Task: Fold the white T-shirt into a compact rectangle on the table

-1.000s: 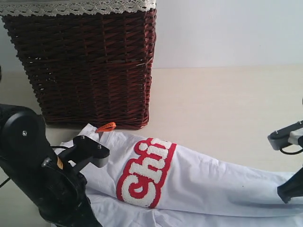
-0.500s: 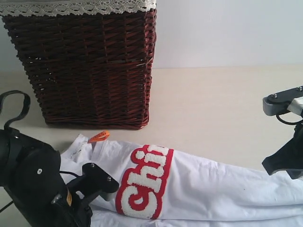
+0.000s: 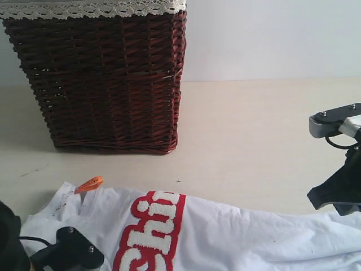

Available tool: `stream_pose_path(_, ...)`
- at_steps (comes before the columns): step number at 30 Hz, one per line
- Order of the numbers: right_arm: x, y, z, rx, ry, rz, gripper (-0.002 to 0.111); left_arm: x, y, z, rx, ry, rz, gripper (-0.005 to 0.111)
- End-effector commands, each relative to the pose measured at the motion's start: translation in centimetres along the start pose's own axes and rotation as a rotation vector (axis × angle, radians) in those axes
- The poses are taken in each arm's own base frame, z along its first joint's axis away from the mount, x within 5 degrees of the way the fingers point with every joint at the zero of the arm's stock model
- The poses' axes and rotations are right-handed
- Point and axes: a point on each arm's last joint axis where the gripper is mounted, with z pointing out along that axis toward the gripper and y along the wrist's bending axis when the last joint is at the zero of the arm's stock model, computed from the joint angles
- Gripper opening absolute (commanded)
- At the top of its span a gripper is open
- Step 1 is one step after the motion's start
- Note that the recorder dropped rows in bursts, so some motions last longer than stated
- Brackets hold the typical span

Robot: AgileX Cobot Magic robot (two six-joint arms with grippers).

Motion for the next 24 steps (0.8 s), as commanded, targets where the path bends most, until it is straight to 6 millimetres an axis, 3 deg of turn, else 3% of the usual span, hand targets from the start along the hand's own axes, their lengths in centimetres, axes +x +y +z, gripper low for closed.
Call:
stream_pose_path(1,-0.1,0.0,-0.3,-0.008,-0.013,-0.002,0.0,-0.3,-0.3,-2.3,0.001,-0.222,-0.012,0.0)
stream_pose_path(5,0.1,0.0,-0.3,-0.009,0.008,-0.003,0.0,-1.7,0.3,-4.0,-0.006,-0.456,-0.055,0.0)
stream_pose_path(12,0.0,0.0,-0.3,-0.008,0.0,-0.002,0.0,-2.9,1.4,-1.3,-0.054,-0.282,-0.029,0.0)
stream_pose_path(24,0.0,0.1,-0.3,-0.013,-0.001,0.002,0.0,-5.8,2.6,0.1,-0.119,-0.47,-0.01,0.0)
